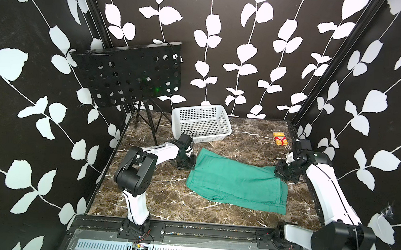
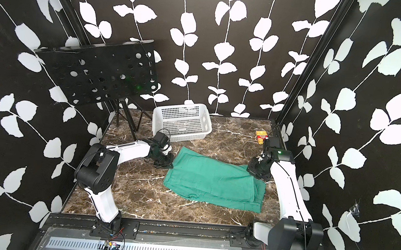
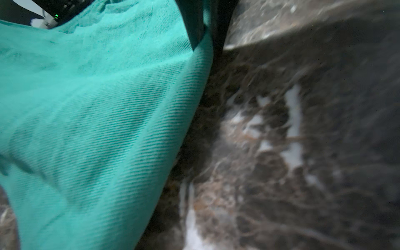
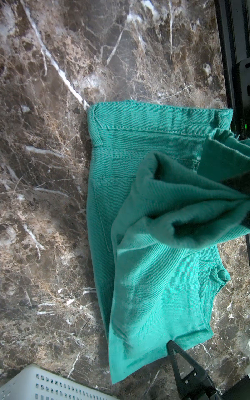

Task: Roll up the long pants
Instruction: Adjust the long pant at the center of the board.

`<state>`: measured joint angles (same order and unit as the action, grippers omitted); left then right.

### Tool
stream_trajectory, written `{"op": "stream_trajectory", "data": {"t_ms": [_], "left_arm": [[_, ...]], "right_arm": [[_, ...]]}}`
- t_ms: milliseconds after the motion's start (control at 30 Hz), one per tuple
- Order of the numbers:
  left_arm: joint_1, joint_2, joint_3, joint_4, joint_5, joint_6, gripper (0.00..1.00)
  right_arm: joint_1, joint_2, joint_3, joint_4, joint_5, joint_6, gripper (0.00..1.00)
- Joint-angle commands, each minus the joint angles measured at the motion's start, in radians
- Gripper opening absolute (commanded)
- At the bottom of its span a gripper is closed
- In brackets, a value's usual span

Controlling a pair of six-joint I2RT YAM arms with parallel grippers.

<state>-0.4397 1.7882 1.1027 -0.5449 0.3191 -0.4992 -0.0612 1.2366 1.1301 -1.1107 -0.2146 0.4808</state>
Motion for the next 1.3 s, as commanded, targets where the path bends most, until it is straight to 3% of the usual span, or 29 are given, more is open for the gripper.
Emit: {"op": "stream_trajectory", "data": {"t_ms": [0,133,267,433,500,567,667,800,867,933,1033,1133,1267], "left_arm": [[0.026,-0.145,0.012,-0.165,-0.185,0.016,0.0],[0.063,-0.277,-0.012,-0.29,-0.298,0.036,0.0],[0.085,-0.369,-0.061,-0.359,-0.331,0.065,0.0],[0.096,-0.438,-0.082,-0.381,-0.38,0.051,0.56],[0.095,-0.465,-0.061,-0.383,-0.402,0.042,0.7],[0.095,-0.482,-0.034,-0.382,-0.417,0.038,0.78],[0.095,-0.486,0.003,-0.349,-0.362,0.029,0.77],[0.095,-0.453,0.004,-0.225,-0.208,-0.036,0.75],[0.095,-0.419,-0.012,-0.149,-0.14,-0.083,0.73],[0.095,-0.381,-0.032,-0.084,-0.108,-0.12,0.72],[0.095,-0.313,-0.052,-0.021,-0.091,-0.15,0.71],[0.095,-0.257,-0.061,0.01,-0.088,-0.172,0.7],[0.094,-0.205,-0.072,0.002,-0.144,-0.213,0.69]], "right_arm": [[-0.006,-0.002,-0.009,0.011,-0.042,0.005,0.0],[0.042,0.007,-0.032,0.062,-0.108,0.057,0.0],[0.151,0.066,-0.064,0.174,-0.121,0.142,0.0],[0.198,0.19,-0.082,0.319,-0.082,0.198,0.0],[0.198,0.251,-0.073,0.353,-0.082,0.195,0.0],[0.199,0.322,-0.051,0.359,-0.089,0.176,0.01],[0.198,0.388,-0.033,0.371,-0.094,0.159,0.16],[0.191,0.371,-0.021,0.345,-0.07,0.126,0.52],[0.178,0.302,-0.02,0.312,-0.039,0.105,0.67],[0.164,0.237,-0.03,0.267,0.007,0.083,0.75],[0.151,0.127,-0.059,0.188,0.065,0.053,0.78],[0.152,0.032,-0.137,0.133,0.024,0.051,0.77],[0.168,-0.072,-0.295,0.137,-0.063,0.109,0.66]]}}
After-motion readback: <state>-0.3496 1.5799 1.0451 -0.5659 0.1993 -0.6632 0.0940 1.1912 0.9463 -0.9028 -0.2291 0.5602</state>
